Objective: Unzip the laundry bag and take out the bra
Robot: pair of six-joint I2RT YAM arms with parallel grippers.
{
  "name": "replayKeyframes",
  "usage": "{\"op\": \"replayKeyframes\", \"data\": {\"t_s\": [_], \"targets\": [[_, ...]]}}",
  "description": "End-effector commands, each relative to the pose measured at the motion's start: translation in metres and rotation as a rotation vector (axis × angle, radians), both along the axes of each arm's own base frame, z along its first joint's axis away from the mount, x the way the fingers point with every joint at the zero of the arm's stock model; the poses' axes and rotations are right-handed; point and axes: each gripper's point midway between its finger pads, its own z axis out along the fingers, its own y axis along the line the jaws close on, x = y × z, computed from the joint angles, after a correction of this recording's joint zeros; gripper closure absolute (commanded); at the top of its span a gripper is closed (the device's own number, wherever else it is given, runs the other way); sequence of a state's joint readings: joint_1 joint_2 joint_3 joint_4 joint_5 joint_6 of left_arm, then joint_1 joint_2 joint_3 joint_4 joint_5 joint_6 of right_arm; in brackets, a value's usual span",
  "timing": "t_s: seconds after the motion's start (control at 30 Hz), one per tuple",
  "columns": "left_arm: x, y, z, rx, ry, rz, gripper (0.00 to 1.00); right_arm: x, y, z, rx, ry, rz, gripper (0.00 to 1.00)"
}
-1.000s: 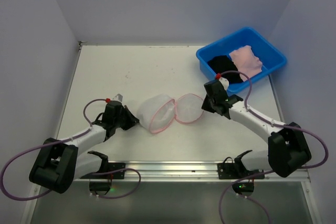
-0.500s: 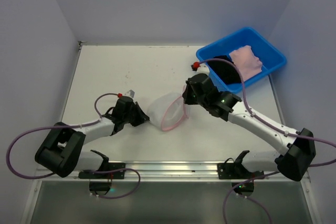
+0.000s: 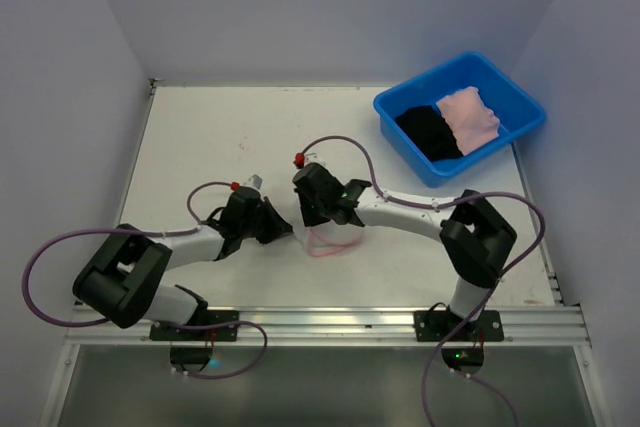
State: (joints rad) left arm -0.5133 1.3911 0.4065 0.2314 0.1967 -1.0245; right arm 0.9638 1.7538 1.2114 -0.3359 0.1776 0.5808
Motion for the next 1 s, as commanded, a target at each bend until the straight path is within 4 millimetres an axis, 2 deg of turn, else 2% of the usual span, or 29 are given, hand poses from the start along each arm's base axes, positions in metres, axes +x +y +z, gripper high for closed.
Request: {"op": "replayKeyframes", "data": {"t_s": [0.0,0.17,0.23,0.27,0.37,0.4,0.47,0.5,0.57,0.6,0.67,0.7,0.73,0.77,0.8,0.83,0.97], "targets": [[0.001,-0.005,0.007,-0.039,-0.035,0.003,1.0,0.008,0.021,0.004,0.065,-0.031,0.047,1.0],[-0.004,-0.006,0.002,-0.051,-0.025,0.0,1.0,0.008,0.027,-0.034,0.036,0.025,0.07,1.0],[-0.005,-0.003,0.001,-0.047,-0.023,0.009,1.0,0.012,0.024,-0.044,0.038,0.055,0.051,1.0],[-0.005,0.0,0.003,-0.04,-0.03,0.019,1.0,0.012,0.02,-0.056,0.022,0.081,0.04,1.0],[-0.004,0.008,0.008,0.001,-0.055,0.026,0.89,0.012,0.005,-0.073,0.028,0.159,-0.013,1.0],[-0.002,0.011,0.012,0.017,-0.075,0.017,0.81,0.013,0.0,-0.075,0.038,0.184,-0.035,1.0],[-0.002,0.019,0.018,0.052,-0.091,0.02,0.74,0.014,-0.006,-0.077,0.036,0.189,-0.05,1.0],[0.0,0.024,0.02,0.075,-0.106,0.019,0.67,0.016,-0.007,-0.077,0.037,0.189,-0.055,1.0],[0.002,0.032,0.031,0.097,-0.13,0.034,0.6,0.016,-0.007,-0.075,0.04,0.186,-0.053,1.0],[0.003,0.037,0.034,0.113,-0.143,0.035,0.51,0.017,-0.006,-0.072,0.046,0.181,-0.052,1.0],[0.001,0.046,0.041,0.14,-0.15,0.042,0.41,0.019,-0.005,-0.068,0.051,0.171,-0.049,1.0],[0.002,0.05,0.043,0.158,-0.156,0.046,0.31,0.019,-0.004,-0.061,0.061,0.164,-0.047,0.99],[0.0,0.055,0.047,0.167,-0.159,0.053,0.26,0.02,-0.004,-0.057,0.066,0.158,-0.046,0.97],[0.002,0.057,0.053,0.173,-0.175,0.061,0.23,0.02,-0.003,-0.051,0.074,0.151,-0.043,0.9],[0.004,0.061,0.056,0.178,-0.184,0.068,0.19,0.021,-0.005,-0.046,0.07,0.143,-0.052,0.88],[0.003,0.062,0.061,0.177,-0.194,0.071,0.17,0.023,-0.006,-0.033,0.083,0.119,-0.062,0.87],[0.009,0.067,0.076,0.193,-0.226,0.085,0.14,0.03,-0.017,-0.002,0.08,0.049,-0.103,0.72]]}}
